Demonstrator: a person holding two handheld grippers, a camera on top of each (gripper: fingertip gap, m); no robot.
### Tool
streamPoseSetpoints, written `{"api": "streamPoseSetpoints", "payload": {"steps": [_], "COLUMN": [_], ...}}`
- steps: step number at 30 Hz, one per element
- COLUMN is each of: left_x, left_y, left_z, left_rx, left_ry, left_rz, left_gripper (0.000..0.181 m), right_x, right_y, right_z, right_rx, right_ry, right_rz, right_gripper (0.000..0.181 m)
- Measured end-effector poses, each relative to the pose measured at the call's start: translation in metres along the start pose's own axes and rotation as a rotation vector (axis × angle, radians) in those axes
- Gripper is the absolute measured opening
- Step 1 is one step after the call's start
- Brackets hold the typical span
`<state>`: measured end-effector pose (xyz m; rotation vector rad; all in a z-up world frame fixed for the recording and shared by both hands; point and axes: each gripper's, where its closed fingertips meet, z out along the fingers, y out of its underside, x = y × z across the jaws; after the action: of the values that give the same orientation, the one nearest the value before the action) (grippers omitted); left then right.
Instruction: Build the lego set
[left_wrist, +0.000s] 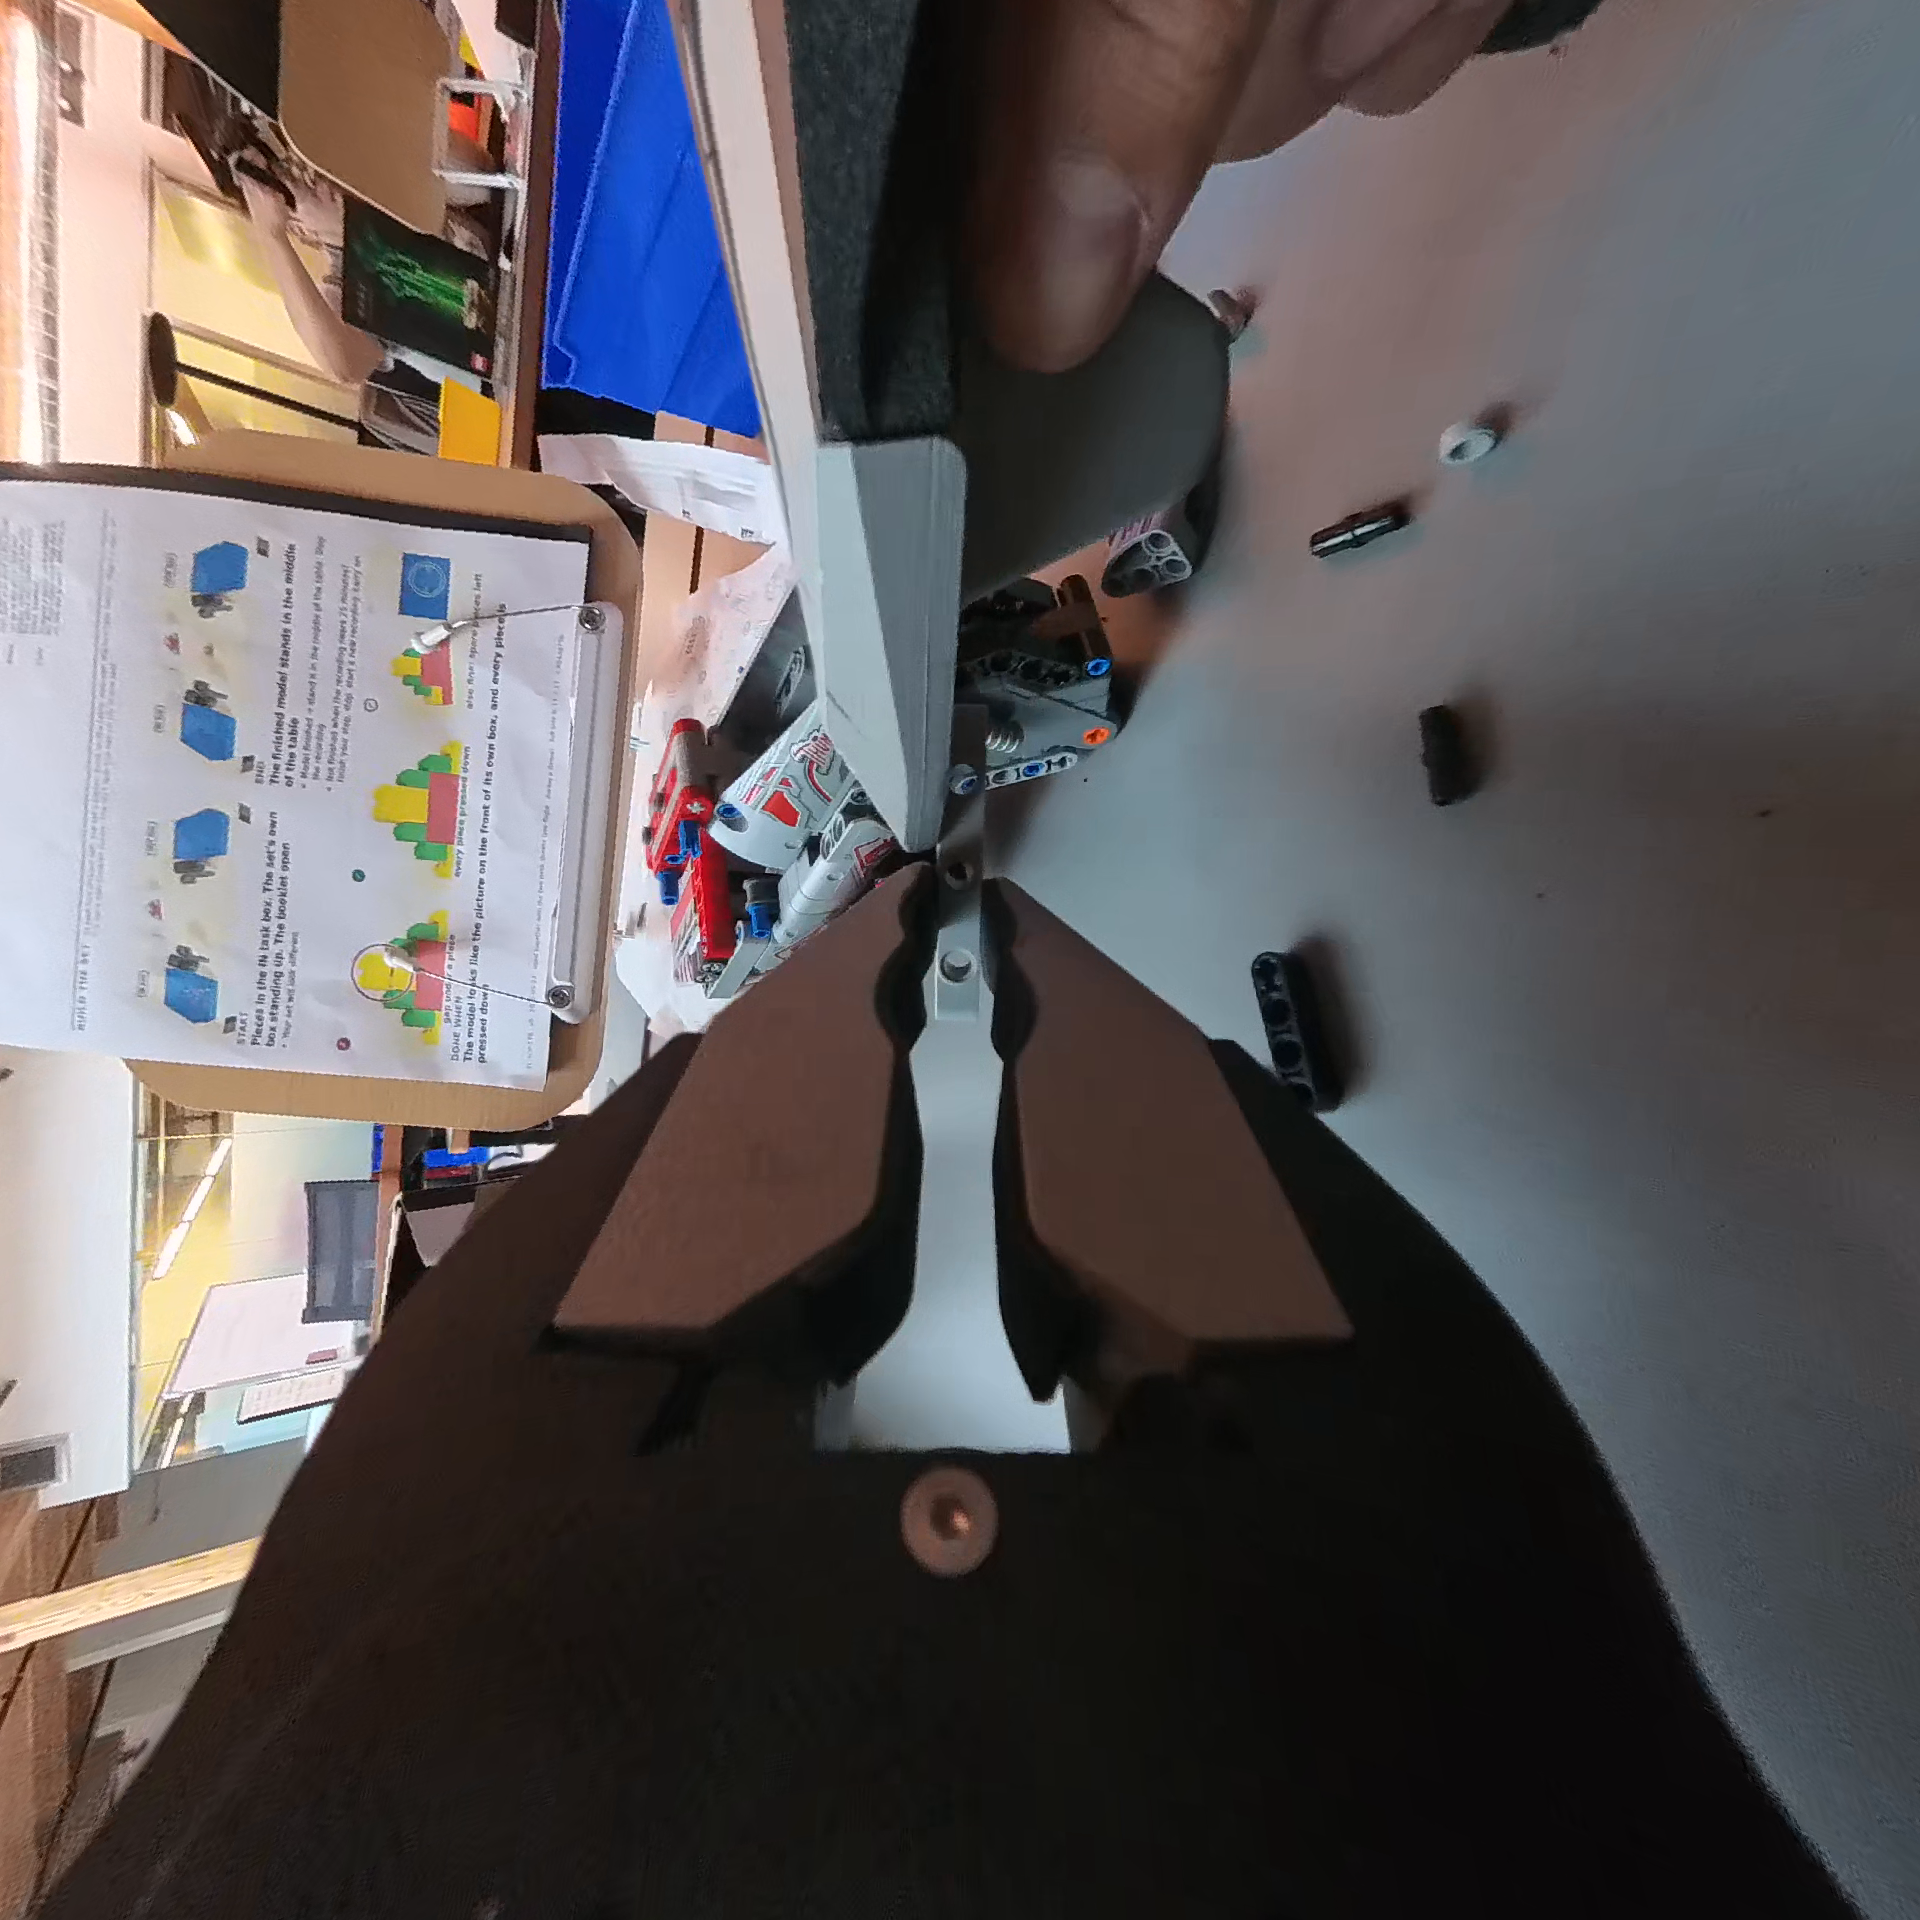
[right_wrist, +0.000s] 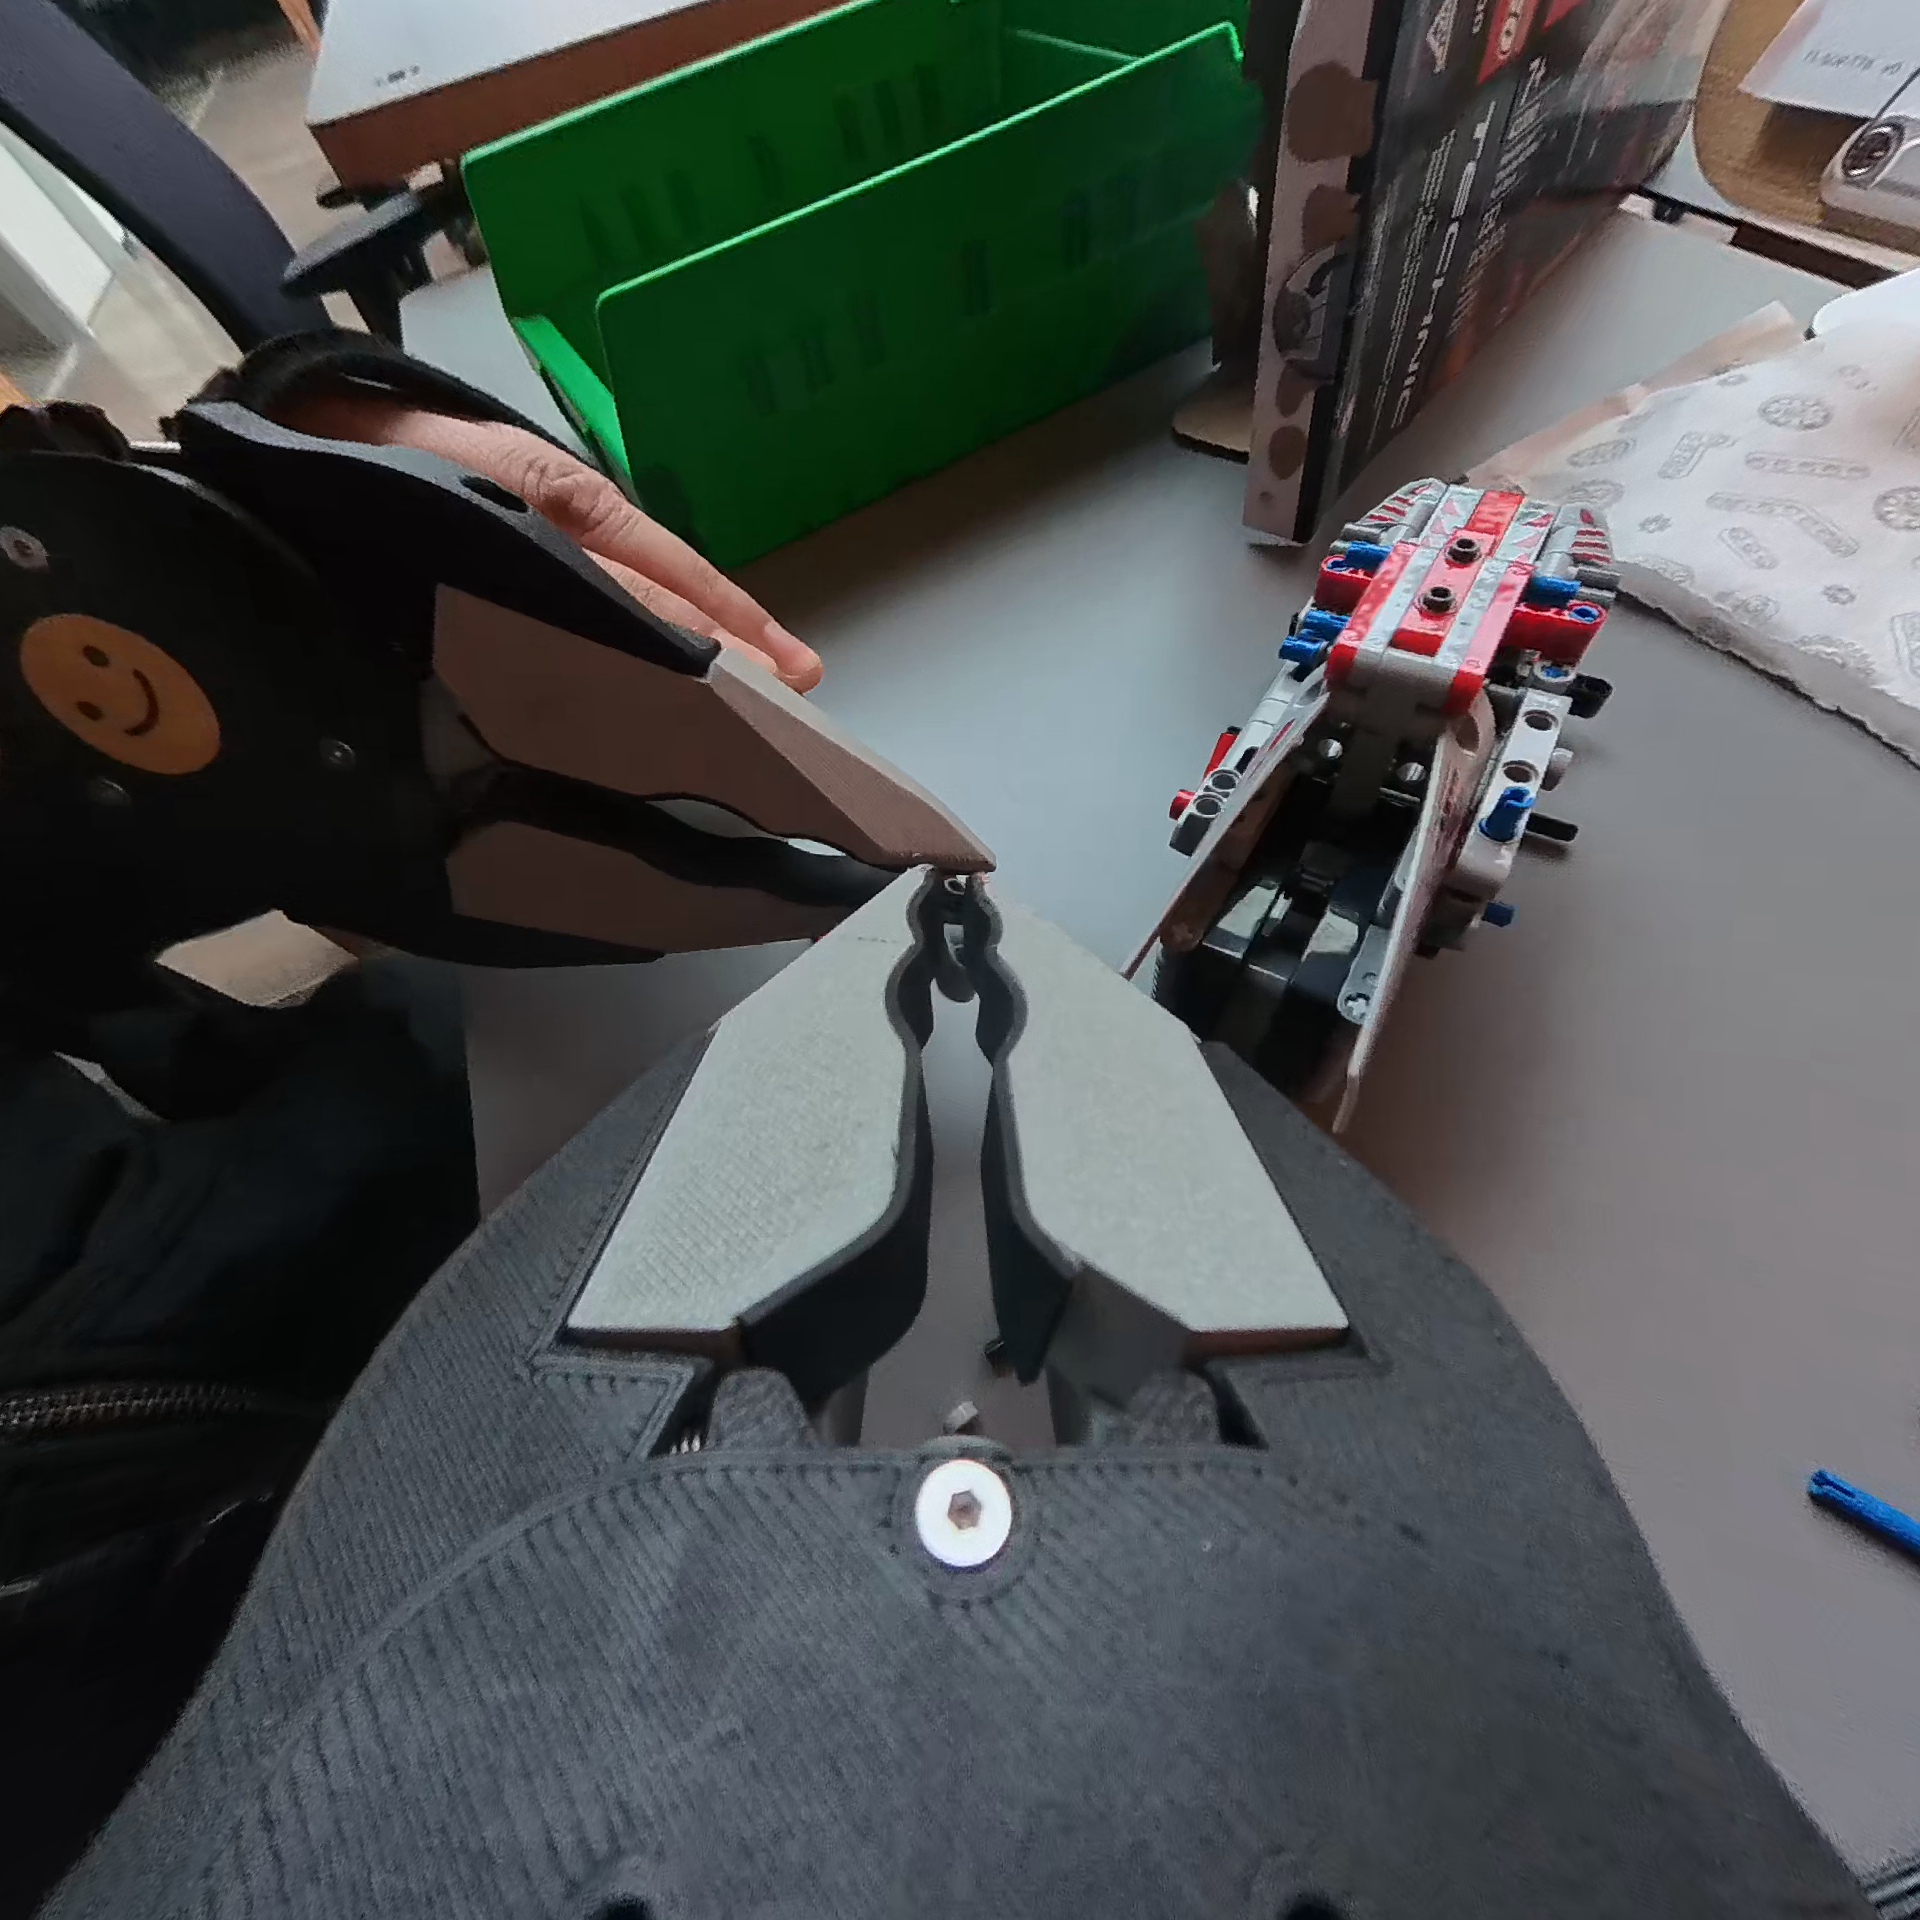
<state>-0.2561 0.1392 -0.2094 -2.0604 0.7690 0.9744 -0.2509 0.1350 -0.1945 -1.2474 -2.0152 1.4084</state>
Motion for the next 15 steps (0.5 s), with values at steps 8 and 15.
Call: {"api": "streamPoseSetpoints", "payload": {"steps": [8,15], "left_x": [-0.0007,0.0004], "left_y": [0.0013,0.0017], "left_z": [0.0007,0.0024], "left_rx": [-0.004,-0.006], "left_ry": [0.001,0.013], "left_rz": [-0.022,-0.088], "left_gripper": [0.006,0.005], "right_x": [0.0020,0.0047], "right_y": [-0.0015,-0.0015], "right_z": [0.0021,0.0035], "right_rx": [0.037,0.053], "right_ry": [0.003,0.035], "right_rz": [0.038,0.028], "right_gripper": [0.000,0.000]}}
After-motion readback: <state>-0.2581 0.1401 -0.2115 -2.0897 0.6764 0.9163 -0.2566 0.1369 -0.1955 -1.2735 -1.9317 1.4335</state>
